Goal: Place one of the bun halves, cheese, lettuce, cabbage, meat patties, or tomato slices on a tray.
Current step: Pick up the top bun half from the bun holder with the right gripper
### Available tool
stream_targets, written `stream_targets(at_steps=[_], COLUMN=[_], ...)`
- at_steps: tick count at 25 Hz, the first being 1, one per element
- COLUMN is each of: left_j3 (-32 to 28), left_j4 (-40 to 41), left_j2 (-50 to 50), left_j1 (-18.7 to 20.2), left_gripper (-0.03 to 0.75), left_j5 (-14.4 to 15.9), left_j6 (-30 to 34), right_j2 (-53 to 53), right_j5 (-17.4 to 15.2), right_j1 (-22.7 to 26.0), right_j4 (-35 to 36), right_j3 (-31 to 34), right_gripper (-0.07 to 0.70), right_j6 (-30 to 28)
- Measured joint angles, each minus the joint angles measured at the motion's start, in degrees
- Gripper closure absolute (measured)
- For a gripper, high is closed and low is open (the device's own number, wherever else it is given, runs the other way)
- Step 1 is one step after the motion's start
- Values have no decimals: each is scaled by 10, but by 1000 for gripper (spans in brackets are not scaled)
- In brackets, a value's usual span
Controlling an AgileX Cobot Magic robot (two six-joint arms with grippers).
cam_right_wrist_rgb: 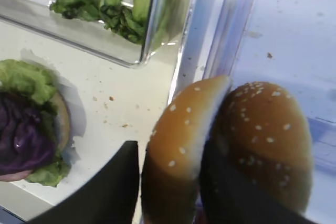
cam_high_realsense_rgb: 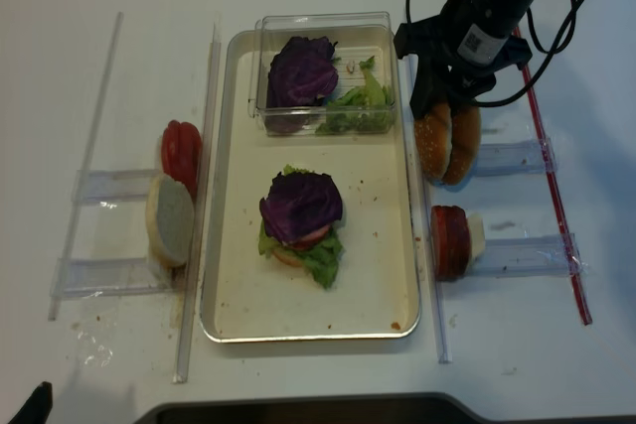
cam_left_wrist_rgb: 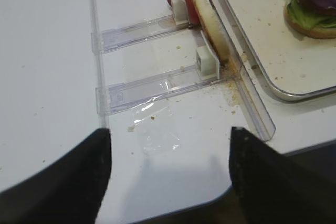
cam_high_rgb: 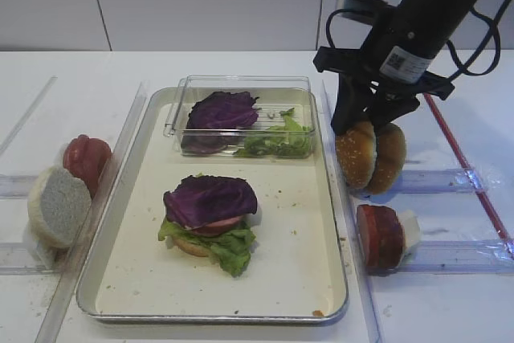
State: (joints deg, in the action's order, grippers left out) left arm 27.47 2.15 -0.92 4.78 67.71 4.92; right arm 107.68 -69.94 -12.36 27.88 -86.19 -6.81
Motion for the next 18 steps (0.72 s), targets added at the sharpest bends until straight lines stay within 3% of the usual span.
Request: stream_targets(at_steps=[18], left_j3=[0], left_j4=[1], left_j2=[0], left_j1=[0], left_gripper=[276], left_j5=[0], left_j6=[0], right_j2=[0], right_j5=[0], right_j1=[0], right_j4=[-25], right_j3=[0], right_gripper=[384], right_j6=[21])
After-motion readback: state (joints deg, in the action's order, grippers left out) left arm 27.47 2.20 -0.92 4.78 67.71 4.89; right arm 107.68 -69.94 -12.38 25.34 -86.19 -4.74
